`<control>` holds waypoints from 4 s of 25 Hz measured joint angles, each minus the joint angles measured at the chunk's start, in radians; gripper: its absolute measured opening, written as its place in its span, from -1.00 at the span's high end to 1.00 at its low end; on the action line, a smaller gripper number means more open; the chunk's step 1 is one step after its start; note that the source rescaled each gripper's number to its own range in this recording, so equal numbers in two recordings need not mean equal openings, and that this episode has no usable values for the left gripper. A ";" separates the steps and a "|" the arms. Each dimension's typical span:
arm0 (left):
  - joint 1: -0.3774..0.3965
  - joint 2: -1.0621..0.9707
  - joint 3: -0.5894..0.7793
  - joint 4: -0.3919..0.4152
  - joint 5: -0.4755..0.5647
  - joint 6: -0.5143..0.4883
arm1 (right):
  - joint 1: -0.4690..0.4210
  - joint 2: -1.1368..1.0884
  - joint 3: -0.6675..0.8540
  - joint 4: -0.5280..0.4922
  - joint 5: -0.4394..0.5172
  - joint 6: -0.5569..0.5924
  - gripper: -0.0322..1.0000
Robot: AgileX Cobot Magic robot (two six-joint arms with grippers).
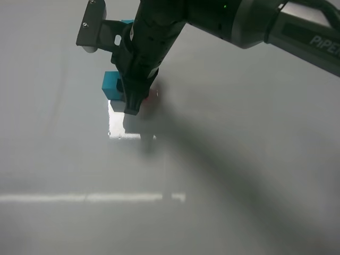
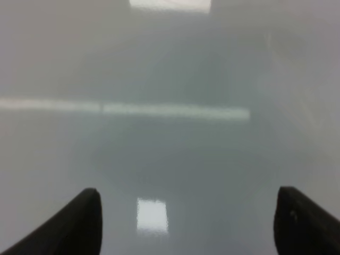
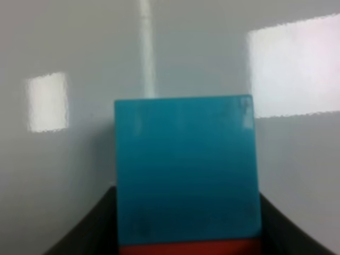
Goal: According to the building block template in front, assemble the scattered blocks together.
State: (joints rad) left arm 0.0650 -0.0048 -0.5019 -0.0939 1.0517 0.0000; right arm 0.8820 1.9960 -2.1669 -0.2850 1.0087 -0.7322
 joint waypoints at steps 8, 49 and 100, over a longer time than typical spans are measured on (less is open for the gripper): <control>0.000 0.000 0.000 0.000 0.000 0.000 | 0.000 0.000 0.000 0.003 -0.004 0.001 0.77; 0.000 0.000 0.000 0.000 0.000 0.000 | 0.016 -0.137 0.123 -0.056 -0.021 0.105 -0.46; 0.000 0.000 0.000 0.000 0.000 0.000 | -0.652 -0.887 0.794 -0.084 0.016 0.466 -0.46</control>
State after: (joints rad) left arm 0.0650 -0.0048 -0.5019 -0.0939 1.0517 0.0000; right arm 0.2295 1.1091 -1.3733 -0.3693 1.0244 -0.2662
